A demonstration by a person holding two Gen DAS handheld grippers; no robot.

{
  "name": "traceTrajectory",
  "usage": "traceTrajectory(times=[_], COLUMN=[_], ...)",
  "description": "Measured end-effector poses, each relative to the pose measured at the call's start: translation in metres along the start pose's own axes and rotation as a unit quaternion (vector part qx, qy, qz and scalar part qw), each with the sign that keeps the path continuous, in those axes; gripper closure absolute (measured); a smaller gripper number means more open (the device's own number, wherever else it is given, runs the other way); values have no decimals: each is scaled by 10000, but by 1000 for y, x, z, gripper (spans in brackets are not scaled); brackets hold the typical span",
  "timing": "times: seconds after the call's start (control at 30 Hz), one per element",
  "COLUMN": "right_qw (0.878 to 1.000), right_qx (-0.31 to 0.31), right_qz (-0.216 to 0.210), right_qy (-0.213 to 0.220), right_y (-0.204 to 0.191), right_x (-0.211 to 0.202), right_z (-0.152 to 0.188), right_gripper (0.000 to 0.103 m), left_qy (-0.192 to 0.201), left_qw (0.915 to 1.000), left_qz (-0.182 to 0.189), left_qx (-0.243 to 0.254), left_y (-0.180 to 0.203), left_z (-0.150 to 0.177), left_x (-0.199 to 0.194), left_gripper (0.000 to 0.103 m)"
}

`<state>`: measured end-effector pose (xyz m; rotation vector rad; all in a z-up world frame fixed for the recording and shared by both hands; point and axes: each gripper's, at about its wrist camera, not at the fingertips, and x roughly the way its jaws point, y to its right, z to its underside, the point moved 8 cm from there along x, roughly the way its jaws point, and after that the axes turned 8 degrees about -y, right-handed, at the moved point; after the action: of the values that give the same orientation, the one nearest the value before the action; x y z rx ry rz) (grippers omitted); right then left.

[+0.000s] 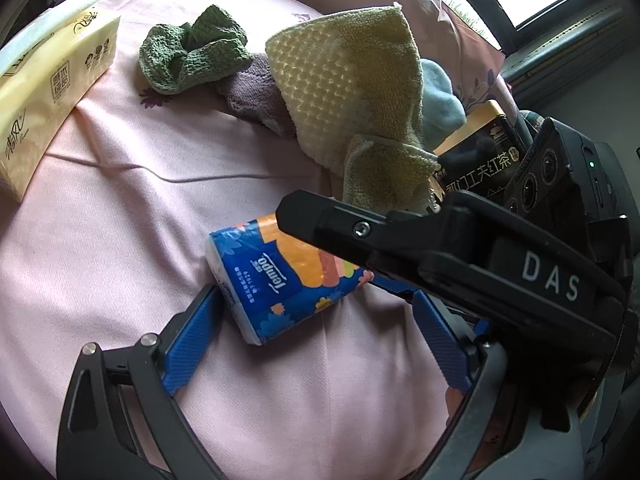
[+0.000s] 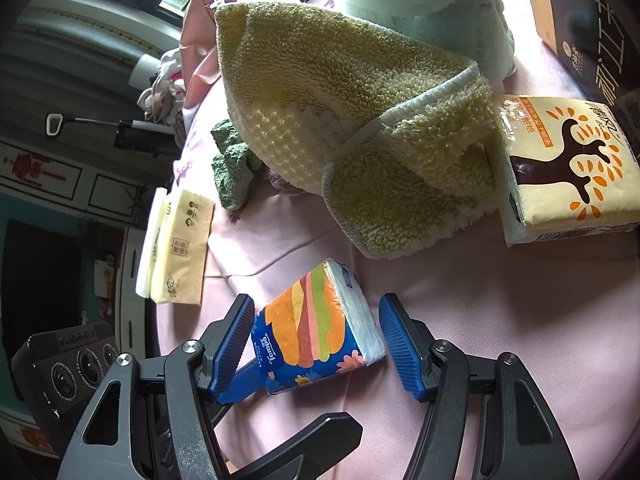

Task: Organize soft objects
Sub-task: 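Lift the tissue pack off the bed with the right gripper, then carry the blue Tempo tissue pack with the right gripper over the green box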

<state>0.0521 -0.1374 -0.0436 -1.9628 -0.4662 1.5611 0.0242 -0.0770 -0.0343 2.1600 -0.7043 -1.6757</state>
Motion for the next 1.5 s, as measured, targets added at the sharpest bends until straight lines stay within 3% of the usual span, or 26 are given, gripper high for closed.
traceTrajectory(times=[0.33,0.37,0.4,0.5,0.67,0.83,0.9,1.1,1.23,1.5], right_qw=[10000,9999,9998,9993,9986,9977,9976,9912,9836,9461], right_qx=[-47,-98,-166,-264,-378,-437,-414,-812,-993,-1132], right_qz=[56,95,142,276,380,525,553,770,718,889], right_qy=[-1,-8,-19,-9,7,51,86,702,1321,2901], right_y=[0,-2,-3,-6,-12,-14,-14,-33,-48,-30], right_x=[1,1,1,3,5,3,-2,-40,-84,-207], right_z=[0,0,1,1,2,4,5,3,4,24], right_gripper=[37,37,37,37,30,31,37,37,37,37], left_qy=[-3,18,37,16,9,178,383,795,1288,1746], left_qw=[9999,9999,9999,9992,9993,9991,9976,9950,9860,9599], left_qz=[-101,-107,-149,-334,-216,-394,-525,-242,-167,220], left_qx=[-50,-41,-76,-206,-289,0,239,557,1048,2182], left_y=[1,1,0,-11,-16,-7,1,26,60,169], left_z=[2,2,1,0,-1,-2,-3,-8,-8,6], left_x=[-4,-5,-7,-8,-10,-14,-20,-41,-69,-85], left_gripper=[11,18,31,50,54,56,57,57,57,57])
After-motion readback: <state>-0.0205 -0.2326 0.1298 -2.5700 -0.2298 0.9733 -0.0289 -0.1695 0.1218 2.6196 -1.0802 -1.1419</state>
